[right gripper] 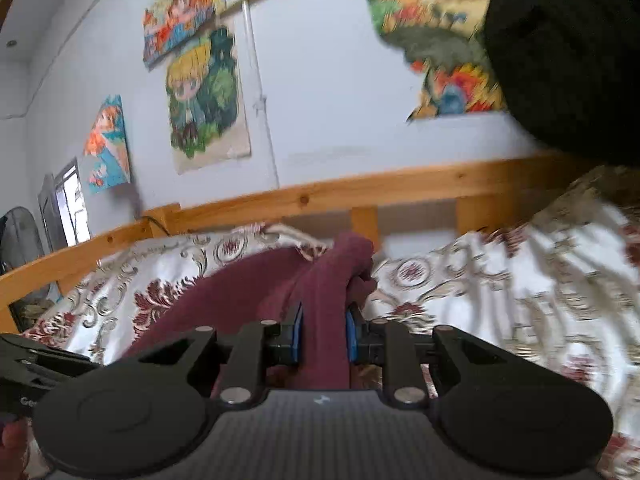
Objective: Fold small clothes
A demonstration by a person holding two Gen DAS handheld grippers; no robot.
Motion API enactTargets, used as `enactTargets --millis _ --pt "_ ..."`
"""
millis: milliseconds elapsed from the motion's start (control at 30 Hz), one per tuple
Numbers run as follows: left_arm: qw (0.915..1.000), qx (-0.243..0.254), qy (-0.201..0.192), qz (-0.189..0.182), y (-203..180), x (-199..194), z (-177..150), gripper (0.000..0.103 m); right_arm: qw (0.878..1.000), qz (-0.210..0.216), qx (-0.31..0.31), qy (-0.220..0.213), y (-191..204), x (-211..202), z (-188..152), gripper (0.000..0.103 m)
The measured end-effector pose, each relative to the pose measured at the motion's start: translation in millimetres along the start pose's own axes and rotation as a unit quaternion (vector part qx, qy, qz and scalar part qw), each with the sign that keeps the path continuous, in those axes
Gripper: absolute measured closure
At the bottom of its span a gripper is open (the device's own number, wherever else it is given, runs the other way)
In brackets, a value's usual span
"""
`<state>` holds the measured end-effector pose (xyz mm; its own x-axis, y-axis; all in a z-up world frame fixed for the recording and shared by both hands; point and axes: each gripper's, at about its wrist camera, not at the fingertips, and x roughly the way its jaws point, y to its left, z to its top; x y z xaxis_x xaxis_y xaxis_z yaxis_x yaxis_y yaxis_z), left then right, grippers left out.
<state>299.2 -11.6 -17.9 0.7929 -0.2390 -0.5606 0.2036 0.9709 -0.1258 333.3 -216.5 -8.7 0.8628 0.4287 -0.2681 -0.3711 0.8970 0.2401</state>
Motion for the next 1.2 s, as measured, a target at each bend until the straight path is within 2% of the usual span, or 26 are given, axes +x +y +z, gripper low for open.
enactTargets --millis 67,167,233,300,367,433,500,533,667,700,833,1000,1200 --pt "0.9992 -0.032 0.024 0.006 19 19 -1 0.066 0.999 -0.001 0.018 0.04 -3 32 -6 0.079" --pt "0.9928 -0.096 0.072 0.002 44 45 -10 0.065 0.995 -0.013 0.03 0.097 -7 61 -20 0.079" --pt "0.9908 -0.111 0.077 0.001 49 49 -15 0.063 0.993 -0.024 0.032 0.107 -9 66 -29 0.077" --pt "0.9907 -0.112 0.076 0.0 50 49 -14 0.057 0.993 -0.028 0.039 0.106 -12 63 -32 0.073" --pt "0.9904 -0.11 0.082 0.007 48 48 -12 0.052 0.992 -0.035 0.044 0.108 -13 60 -33 0.062" --pt "0.9903 -0.109 0.085 0.014 47 43 -11 0.041 0.991 -0.044 0.043 0.116 -15 55 -32 0.056" --pt "0.99 -0.109 0.089 0.012 47 35 -14 0.021 0.99 -0.059 0.035 0.125 -12 47 -31 0.044" --pt "0.9896 -0.113 0.087 0.016 47 29 -16 0.018 0.989 -0.066 0.032 0.126 -10 40 -31 0.031" --pt "0.9896 -0.124 0.063 0.037 44 -8 -28 0.005 0.99 -0.079 0.023 0.111 4 5 -31 0.014" --pt "0.9894 -0.125 0.059 0.045 43 -18 -28 0.002 0.991 -0.078 0.026 0.105 9 -7 -31 0.013" --pt "0.9902 -0.116 0.03 0.073 34 -70 -31 0.001 0.995 -0.067 0.044 0.063 29 -59 -31 0.001" --pt "0.9902 -0.093 -0.027 0.101 18 -139 -39 0.001 0.996 -0.06 0.058 0.012 55 -130 -27 0.0" --pt "0.9872 -0.055 -0.084 0.124 -7 -200 -63 0.001 0.995 -0.077 0.053 -0.035 79 -204 -27 0.0"
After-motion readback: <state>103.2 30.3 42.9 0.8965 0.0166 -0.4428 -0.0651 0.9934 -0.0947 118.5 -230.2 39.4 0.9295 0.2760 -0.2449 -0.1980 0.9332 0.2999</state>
